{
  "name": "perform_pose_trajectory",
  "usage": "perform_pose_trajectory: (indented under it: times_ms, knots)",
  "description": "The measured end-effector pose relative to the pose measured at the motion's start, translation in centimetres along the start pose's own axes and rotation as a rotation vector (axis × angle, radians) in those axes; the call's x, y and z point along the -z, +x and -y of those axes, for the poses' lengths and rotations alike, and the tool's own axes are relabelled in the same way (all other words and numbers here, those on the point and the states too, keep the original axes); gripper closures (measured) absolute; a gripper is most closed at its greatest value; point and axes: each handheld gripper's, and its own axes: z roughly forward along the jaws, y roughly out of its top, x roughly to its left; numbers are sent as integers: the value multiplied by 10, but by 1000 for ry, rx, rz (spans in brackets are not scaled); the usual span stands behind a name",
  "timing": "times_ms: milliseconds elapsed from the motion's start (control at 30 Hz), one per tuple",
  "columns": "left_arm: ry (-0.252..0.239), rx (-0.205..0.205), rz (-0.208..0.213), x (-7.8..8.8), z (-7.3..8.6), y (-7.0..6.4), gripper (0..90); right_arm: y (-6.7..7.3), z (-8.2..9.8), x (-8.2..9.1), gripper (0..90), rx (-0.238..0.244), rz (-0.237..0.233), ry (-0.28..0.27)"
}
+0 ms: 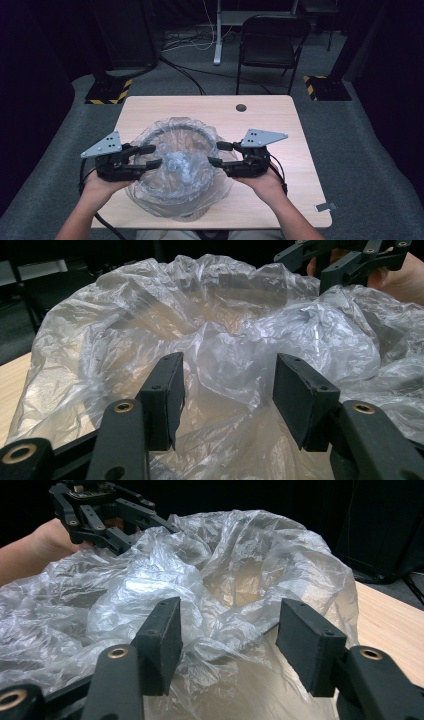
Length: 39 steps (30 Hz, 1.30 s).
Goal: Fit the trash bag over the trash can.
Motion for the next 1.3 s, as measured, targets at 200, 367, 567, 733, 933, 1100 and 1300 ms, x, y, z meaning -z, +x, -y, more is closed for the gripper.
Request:
perform_pose_trajectory:
  times_ms: [200, 367, 567, 733, 933, 1100, 1300]
  knots:
    - [12, 7, -11, 2, 0, -1, 451, -1, -3, -6, 421, 9, -8, 5]
    - [23, 16, -29, 4, -8, -3, 418, 1, -5, -3, 420, 41, 0, -12]
    - [-6, -4, -64, 15, -28, -7, 408, 1, -5, 17, 419, 83, 7, -56]
    - [-4, -34, -68, 12, -44, -14, 408, -5, 7, 33, 415, 81, -19, -61]
    - [29, -53, -49, -2, -51, -20, 409, -8, 18, 33, 405, 145, -75, 4]
    - [49, -71, -32, -9, -57, -24, 410, -11, 23, 32, 386, 152, -119, 3]
    - [77, -95, -13, -15, -66, -30, 410, -7, 28, 18, 409, 172, -142, 31]
